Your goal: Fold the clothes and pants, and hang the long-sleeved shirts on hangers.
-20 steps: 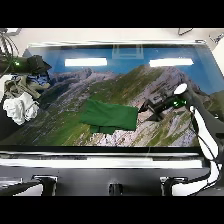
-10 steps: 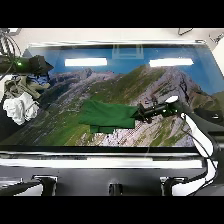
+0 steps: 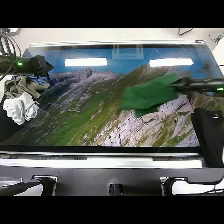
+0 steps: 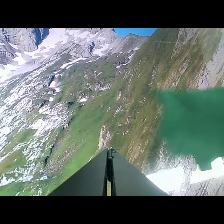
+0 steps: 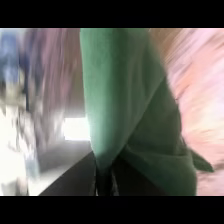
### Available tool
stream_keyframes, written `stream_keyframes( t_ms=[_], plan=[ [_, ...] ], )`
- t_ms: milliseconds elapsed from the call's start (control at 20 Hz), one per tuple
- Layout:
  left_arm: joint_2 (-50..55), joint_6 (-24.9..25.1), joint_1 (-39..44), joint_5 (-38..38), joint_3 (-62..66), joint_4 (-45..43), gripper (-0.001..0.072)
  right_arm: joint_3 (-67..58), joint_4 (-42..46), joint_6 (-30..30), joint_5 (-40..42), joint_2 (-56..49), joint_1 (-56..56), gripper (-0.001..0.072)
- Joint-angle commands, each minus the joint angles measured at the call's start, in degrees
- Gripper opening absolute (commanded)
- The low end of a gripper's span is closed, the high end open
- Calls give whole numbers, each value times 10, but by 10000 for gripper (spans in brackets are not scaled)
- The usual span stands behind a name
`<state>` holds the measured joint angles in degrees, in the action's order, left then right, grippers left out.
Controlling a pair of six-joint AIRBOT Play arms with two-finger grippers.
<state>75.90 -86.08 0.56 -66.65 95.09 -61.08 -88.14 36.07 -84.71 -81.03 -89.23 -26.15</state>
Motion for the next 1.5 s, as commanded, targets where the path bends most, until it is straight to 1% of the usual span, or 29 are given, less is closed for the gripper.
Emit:
stream_keyframes(
  t_ms=[0, 150, 250, 450, 550, 650, 700, 850, 950, 1000, 1050, 1250, 1450],
  plan=[
    [0, 0, 0, 0, 0, 0, 21, -66, 36, -53, -31, 33, -135, 37],
    [0, 0, 0, 0, 0, 0, 21, -90, 36, -77, -28, 43, -228, 37],
    [0, 0, 0, 0, 0, 0, 21, -90, 36, -104, -30, 48, -277, 37],
    [0, 0, 0, 0, 0, 0, 21, -90, 40, -150, -31, 57, -341, 37],
    [0, 1, 0, 0, 0, 0, 21, -90, 55, -165, -50, 65, -363, 37],
    [0, 2, 0, 0, 0, 0, 21, -90, 99, -179, -81, 72, -384, 37],
    [0, 2, 0, 0, 0, 0, 20, -90, 135, -183, -100, 75, -392, 38],
    [0, 2, 0, 0, 0, 0, 21, -64, 307, -181, -169, 82, -397, 38],
    [0, 2, 0, 0, 0, 0, 21, -8, 430, -175, -183, 100, -397, 39],
    [0, 2, 0, 0, 0, 0, 21, 27, 471, -175, -177, 113, -397, 39],
    [0, 2, 0, 0, 0, 0, 21, 61, 493, -175, -166, 124, -397, 39],
    [0, 0, 0, 0, 0, 6, 21, 179, 515, -167, -112, 137, -397, 40],
    [0, 0, 0, 0, 0, 7, 21, 223, 534, -160, -77, 137, -397, 40]
  ],
)
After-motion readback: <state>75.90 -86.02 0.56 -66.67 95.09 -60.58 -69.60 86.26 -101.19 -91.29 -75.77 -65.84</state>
